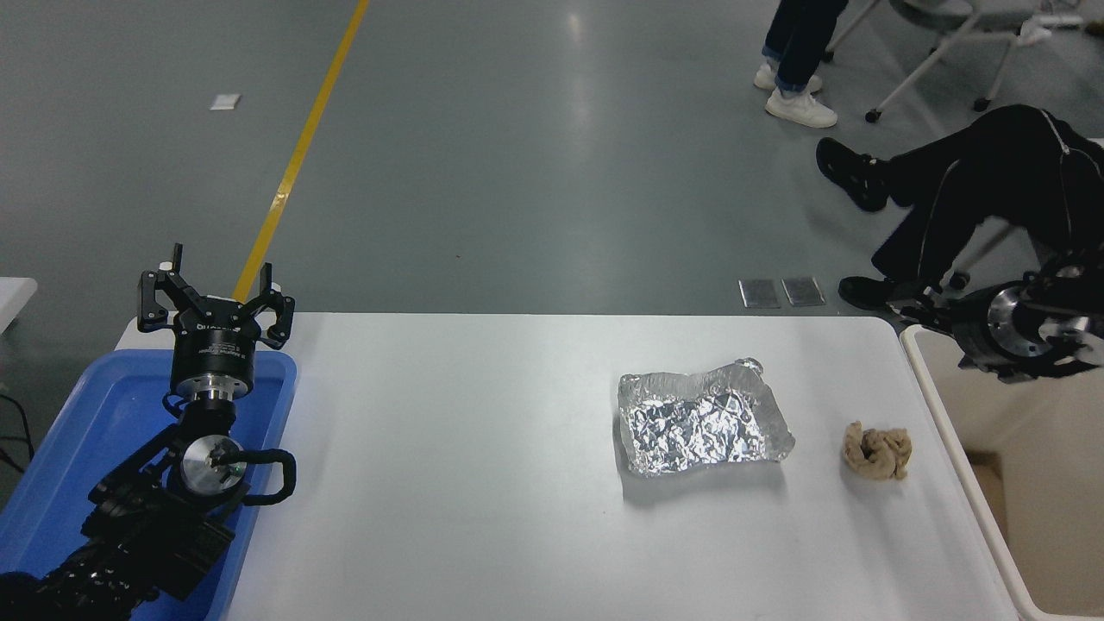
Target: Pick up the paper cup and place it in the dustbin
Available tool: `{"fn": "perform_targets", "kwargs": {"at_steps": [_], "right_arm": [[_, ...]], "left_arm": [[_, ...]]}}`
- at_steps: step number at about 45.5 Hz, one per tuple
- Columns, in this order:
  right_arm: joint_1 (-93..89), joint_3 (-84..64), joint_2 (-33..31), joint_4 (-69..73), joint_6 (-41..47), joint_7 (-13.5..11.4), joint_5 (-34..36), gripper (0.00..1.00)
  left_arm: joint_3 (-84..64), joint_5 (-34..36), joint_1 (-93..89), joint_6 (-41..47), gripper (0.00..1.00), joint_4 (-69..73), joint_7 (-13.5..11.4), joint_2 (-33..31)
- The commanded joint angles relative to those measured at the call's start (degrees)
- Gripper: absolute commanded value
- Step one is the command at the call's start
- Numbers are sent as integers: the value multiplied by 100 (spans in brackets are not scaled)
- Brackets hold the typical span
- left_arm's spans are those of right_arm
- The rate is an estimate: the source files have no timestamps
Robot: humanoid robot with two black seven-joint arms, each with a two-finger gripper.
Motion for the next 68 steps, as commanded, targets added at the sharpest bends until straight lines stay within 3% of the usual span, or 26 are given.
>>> {"fn": "perform_targets", "kwargs": {"at_steps": [1,16,34,49,60,68], "right_arm": [[2172,-937,-3,1859,1086,10,10,100],[4537,-1140,-169,3301,3232,-42,19,100],[5558,-1149,-178,3381,3232,-192,10,100],[4075,-1422,-547,2485,3232,-297,-51,100],[2123,-1114,-679,1658,1721,-289,-7,100],[1147,-622,-688,1491,1123,-289,19,100]], "left_arm": [[0,-1,-2,0,99,1,0,0],[0,-1,7,0,99,1,0,0],[0,-1,-2,0,99,1,0,0],[0,-1,-2,0,99,1,0,0],[0,-1,-2,0,99,1,0,0],[0,-1,-2,0,99,1,0,0]]}}
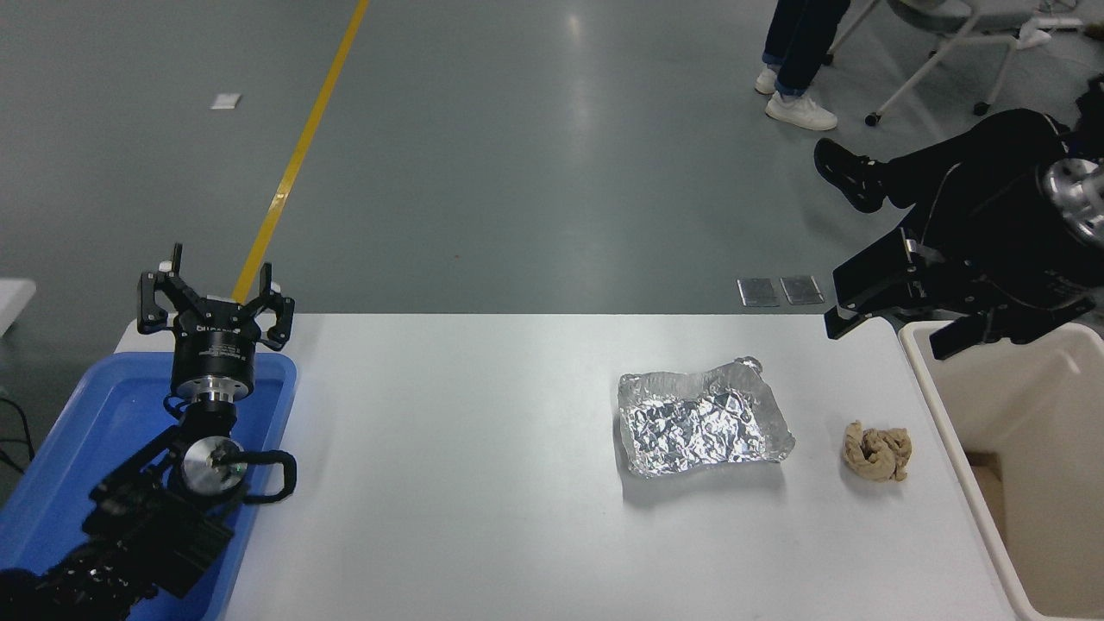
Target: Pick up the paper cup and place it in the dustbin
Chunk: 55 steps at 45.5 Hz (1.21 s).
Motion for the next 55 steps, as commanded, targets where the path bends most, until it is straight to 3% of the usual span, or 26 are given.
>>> {"fn": "perform_targets", "kwargs": {"at_steps": [1,21,39,55], "right_arm": [[-1514,545,-68,-458,-899,-5,27,100],[-2772,1425,37,-1153,-1225,-5,88,100],[-356,519,-183,173,-970,-14,141,100],[734,326,-288,323,-373,-40,97,100]], "left_arm": [[0,0,1,0,99,0,0,0],[0,0,1,0,99,0,0,0],[0,0,1,0,99,0,0,9],[0,0,1,0,99,0,0,0]]}}
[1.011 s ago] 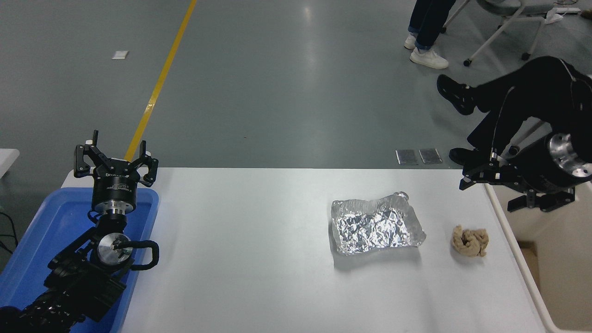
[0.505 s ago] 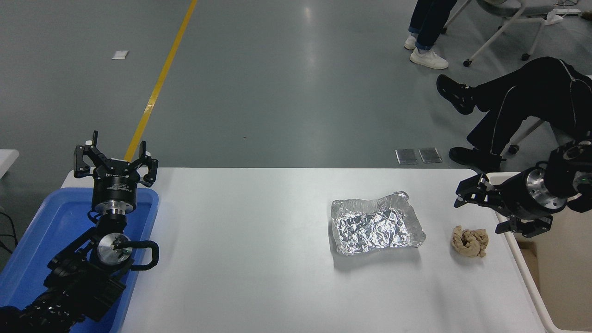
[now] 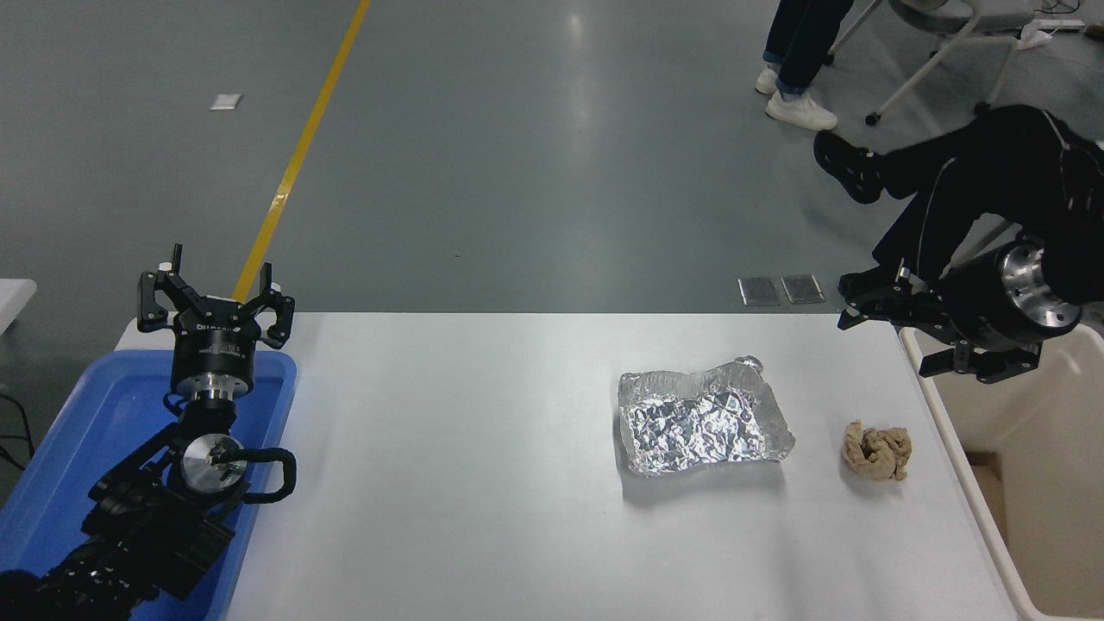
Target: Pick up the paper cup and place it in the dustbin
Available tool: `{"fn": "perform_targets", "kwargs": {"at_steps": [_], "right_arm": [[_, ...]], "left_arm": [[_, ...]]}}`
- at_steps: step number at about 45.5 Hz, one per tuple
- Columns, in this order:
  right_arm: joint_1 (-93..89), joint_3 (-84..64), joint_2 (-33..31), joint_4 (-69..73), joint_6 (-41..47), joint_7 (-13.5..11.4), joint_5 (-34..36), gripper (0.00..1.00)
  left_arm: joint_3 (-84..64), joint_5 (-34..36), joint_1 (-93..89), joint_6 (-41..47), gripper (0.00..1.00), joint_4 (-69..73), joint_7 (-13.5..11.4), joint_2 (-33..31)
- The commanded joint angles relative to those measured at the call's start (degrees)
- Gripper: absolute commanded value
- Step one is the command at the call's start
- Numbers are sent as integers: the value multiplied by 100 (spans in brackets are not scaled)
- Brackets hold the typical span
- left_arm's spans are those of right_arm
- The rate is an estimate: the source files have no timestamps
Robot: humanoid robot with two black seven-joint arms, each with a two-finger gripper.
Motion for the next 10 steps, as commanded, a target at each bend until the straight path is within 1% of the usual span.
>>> {"fn": "perform_targets", "kwargs": {"at_steps": [1,3,7,10], "right_arm": [[951,-213,-81,172,614,-32,-17,100],[1162,-275,-125,172,869,-50,-17,100],[1566,-424,-143,181,1335,-190,-17,100],[1734,-459,-160,269,1520,-296,-17,100]], "left_arm": [[0,0,0,0,99,0,0,0],[0,0,0,0,99,0,0,0],[0,0,0,0,99,0,0,0],[0,0,0,0,99,0,0,0]]}}
